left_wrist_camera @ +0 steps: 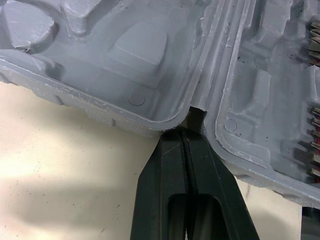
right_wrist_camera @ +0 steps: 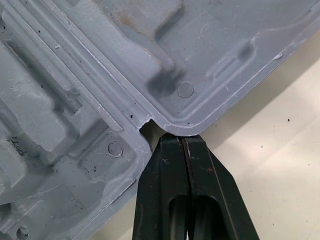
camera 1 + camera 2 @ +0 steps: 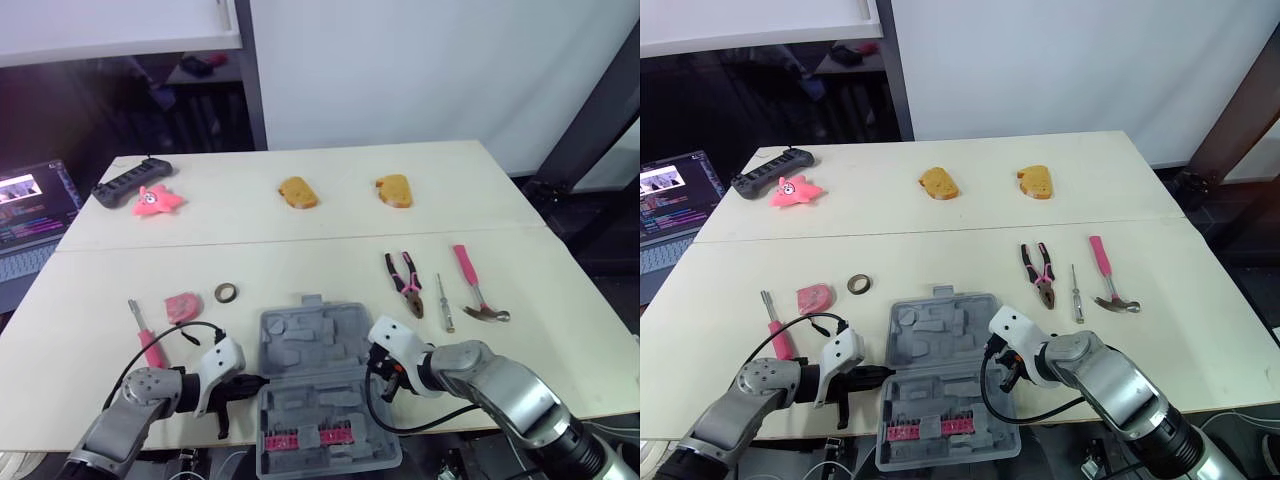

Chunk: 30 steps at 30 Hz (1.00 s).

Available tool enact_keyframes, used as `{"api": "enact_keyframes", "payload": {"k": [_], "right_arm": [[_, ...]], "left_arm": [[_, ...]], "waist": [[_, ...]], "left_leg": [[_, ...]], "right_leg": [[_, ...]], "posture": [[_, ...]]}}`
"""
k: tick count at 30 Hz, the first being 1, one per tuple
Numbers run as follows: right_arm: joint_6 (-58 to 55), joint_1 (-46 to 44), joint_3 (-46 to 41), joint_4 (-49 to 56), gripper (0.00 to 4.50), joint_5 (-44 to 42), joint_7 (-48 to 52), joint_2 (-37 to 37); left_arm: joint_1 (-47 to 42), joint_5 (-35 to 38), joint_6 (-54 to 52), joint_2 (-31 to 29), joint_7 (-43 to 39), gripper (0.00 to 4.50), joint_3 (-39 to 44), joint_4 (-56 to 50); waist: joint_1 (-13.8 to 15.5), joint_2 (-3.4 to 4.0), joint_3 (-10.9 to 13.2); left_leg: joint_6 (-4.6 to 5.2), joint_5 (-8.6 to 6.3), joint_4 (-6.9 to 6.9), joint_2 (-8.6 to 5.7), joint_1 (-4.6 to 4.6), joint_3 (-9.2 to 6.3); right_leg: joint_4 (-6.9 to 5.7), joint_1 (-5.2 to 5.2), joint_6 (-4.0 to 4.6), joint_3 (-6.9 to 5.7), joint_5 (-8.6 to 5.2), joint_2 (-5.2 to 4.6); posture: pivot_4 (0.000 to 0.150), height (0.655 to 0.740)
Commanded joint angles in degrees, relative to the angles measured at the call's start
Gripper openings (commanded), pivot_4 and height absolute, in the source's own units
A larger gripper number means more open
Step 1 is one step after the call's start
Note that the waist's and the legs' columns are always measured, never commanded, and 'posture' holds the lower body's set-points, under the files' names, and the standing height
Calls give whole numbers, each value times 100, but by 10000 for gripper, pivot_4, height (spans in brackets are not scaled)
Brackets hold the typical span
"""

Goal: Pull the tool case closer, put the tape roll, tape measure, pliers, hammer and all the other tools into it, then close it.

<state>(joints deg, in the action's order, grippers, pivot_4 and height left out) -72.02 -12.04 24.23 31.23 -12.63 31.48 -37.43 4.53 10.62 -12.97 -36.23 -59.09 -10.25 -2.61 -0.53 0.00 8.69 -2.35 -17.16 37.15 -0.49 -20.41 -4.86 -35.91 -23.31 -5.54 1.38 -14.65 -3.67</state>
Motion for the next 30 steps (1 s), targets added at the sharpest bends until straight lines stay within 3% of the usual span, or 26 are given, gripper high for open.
{"api": "enact_keyframes", "payload": {"k": [1, 11, 17, 20, 23, 29, 30], "right_arm": [[28, 45, -28, 31, 212, -53, -19, -59], [66, 212, -209, -5, 212, -71, -19, -183], [851, 657, -862, 99, 212, -119, 249, -762], [1534, 1108, -1505, 149, 212, -228, 521, -1053], [2698, 1933, -2687, 118, 212, -432, 1103, -1305], [4412, 3558, -4730, -446, 212, -527, 2301, -1580], [4579, 3718, -4994, -531, 0, -556, 2443, -1571]], "left_arm": [[-3, -173, -29, 64, 92, 0, -199, 218], [23, -143, -98, 21, 125, 0, -135, 178], [83, -23, -55, -322, 92, 0, 346, 333], [240, 143, 84, -627, -24, 0, 657, 389], [660, 490, 343, -1030, -348, 0, 1225, 337], [1401, 1185, 637, -1692, -1010, 0, 2869, 659], [1490, 1208, 681, -1812, -1105, 4098, 3102, 833]], "waist": [[0, 0, 0], [1, -2, 2], [-8, -18, 26], [-34, -50, 73], [-72, -60, 102], [14, -67, 162], [16, -68, 165]], "left_leg": [[0, 0, 0, 0, 0, 0], [-1, 0, -3, 1, -5, -2], [-1, -1, -6, 1, -10, -2], [-1, -1, -15, 12, -13, -3], [2, -3, -31, 26, -14, 3], [38, -24, -30, 34, -30, 10], [38, -24, -26, 33, -43, 4]], "right_leg": [[2, 0, 0, 0, 0, 0], [12, 1, -1, -3, -1, -2], [34, 5, -3, -4, 0, -4], [34, -3, -1, -9, 1, 6], [35, -17, 5, -11, 5, 20], [45, -25, 31, -13, 8, 28], [50, -27, 34, -20, 7, 25]], "posture": [[1500, 7400], [1500, 7400], [1500, 7400], [1500, 7400], [1500, 7400], [1500, 7400], [1500, 7400]]}}
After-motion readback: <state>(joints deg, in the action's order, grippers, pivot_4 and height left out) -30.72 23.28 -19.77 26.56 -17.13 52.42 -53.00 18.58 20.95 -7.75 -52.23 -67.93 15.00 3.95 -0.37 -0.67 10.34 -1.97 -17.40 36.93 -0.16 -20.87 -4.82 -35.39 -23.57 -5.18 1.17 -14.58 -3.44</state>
